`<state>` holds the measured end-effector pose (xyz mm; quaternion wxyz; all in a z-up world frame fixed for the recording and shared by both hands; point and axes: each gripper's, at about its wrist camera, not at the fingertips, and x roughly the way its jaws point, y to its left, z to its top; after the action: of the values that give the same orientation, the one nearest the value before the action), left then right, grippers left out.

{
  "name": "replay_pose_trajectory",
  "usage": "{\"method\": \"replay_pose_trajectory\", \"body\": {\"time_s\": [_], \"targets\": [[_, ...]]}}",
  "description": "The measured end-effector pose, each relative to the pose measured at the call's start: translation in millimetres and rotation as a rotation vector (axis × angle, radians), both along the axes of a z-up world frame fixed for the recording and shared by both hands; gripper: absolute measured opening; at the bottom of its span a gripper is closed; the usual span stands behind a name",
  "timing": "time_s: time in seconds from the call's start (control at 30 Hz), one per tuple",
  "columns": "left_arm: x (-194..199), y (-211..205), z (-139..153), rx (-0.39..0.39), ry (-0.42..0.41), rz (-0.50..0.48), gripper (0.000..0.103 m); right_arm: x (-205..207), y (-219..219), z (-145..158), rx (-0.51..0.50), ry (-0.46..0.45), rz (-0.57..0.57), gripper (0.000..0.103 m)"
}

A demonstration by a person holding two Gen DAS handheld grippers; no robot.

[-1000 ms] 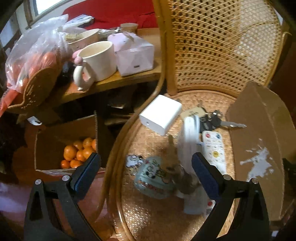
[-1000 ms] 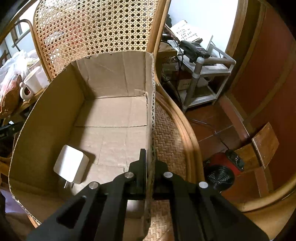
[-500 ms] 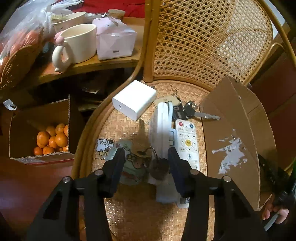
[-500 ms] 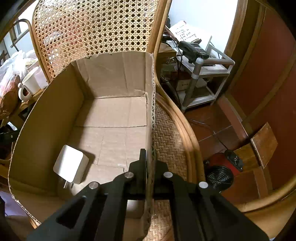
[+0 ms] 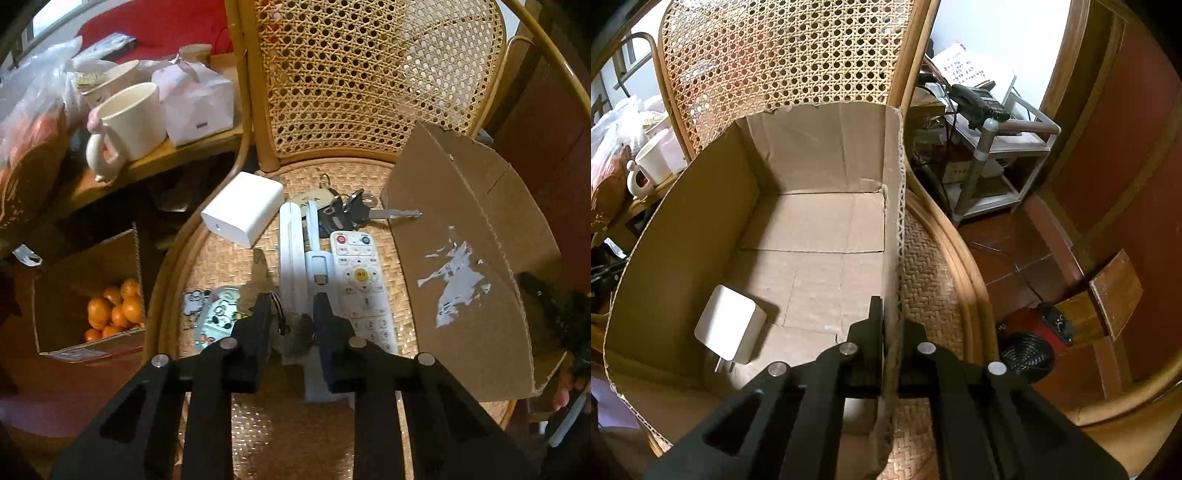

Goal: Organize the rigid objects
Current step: 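Lift the keys with the left tool and release them inside the box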

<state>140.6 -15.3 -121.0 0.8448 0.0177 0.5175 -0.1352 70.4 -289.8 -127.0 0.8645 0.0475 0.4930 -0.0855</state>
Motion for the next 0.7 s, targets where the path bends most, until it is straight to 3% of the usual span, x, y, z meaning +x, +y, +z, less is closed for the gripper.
{"method": "replay_pose_trajectory", "body": {"time_s": [0.27,0.47,0.7], "targets": [[-6,12,18,-0.036,-0.060,0.047,0.022,0,1,0,-0.002,0.003,0.007,0.005],[-18,9,38,-0.032,-0.154,0.056,0.022,0,1,0,0.002,0.000,0.005,0.005],[-40,-13,69,0.025,-0.289,0.056,0.022,2,0,2,-0.001,-0.008,-0.001,0.005]]}}
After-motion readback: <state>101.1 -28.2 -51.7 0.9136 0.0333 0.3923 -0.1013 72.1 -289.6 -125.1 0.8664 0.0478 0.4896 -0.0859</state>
